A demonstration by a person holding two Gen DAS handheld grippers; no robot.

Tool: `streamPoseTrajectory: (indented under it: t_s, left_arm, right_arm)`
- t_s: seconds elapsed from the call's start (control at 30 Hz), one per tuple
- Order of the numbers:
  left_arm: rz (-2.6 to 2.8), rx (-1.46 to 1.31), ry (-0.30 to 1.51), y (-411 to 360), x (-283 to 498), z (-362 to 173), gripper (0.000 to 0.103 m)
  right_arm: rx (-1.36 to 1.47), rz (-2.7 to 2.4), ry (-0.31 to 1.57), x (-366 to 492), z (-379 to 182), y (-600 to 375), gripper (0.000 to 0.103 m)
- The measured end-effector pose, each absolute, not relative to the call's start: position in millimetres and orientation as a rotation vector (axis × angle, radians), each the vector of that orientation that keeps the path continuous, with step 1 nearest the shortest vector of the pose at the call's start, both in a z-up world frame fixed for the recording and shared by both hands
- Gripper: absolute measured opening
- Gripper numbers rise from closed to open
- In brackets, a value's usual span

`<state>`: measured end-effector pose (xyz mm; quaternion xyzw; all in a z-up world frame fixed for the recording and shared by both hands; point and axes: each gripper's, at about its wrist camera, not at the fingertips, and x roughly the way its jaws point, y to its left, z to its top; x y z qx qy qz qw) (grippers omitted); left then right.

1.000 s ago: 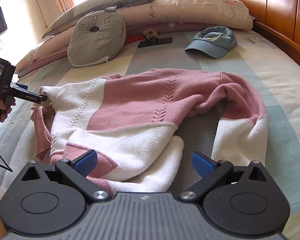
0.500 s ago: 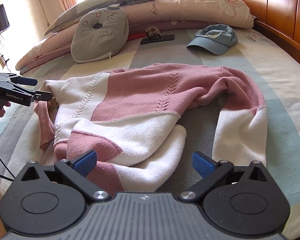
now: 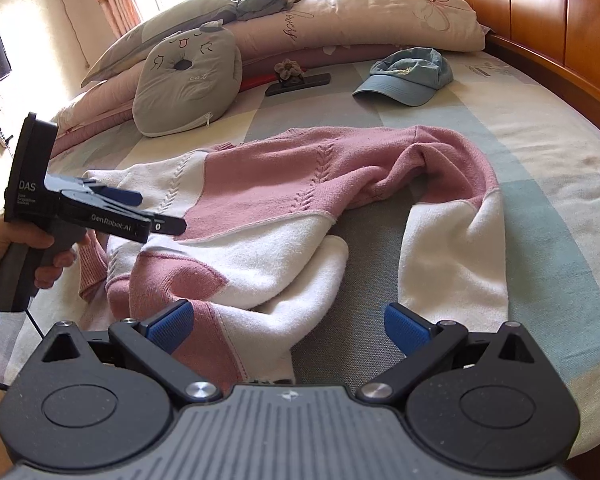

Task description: Fold clothes

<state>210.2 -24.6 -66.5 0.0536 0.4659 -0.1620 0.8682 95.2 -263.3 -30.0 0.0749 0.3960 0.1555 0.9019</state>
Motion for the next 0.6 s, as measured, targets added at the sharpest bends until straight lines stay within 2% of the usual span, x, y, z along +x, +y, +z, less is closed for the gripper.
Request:
streamPoseTrajectory:
  t_s: [0.1, 0.23, 0.43, 0.6]
  left_arm:
    - [-0.355, -0.003, 1.02, -12.7, 191.3, -82.3, 0.102]
    - [-0.376, -0.032, 1.0, -3.2, 177.8, -75.1, 0.102]
    - [-0.369, 0.047, 0.901, -1.1, 183.8, -49.8, 0.102]
    - [-0.389, 0.086, 0.886, -7.6, 197.0, -54.9, 0.102]
  right_arm:
    - [0.165, 0.323, 0.837, 99.8, -35.6, -263.1, 0.103]
    - [0.162, 0.331, 0.887, 113.1, -46.6, -256.7, 0.103]
    - [0.186, 0.349, 0.919, 131.2, -56.9, -251.5, 0.103]
    - [0.313, 0.383, 0.965, 145.5, -72.6, -258.5, 0.103]
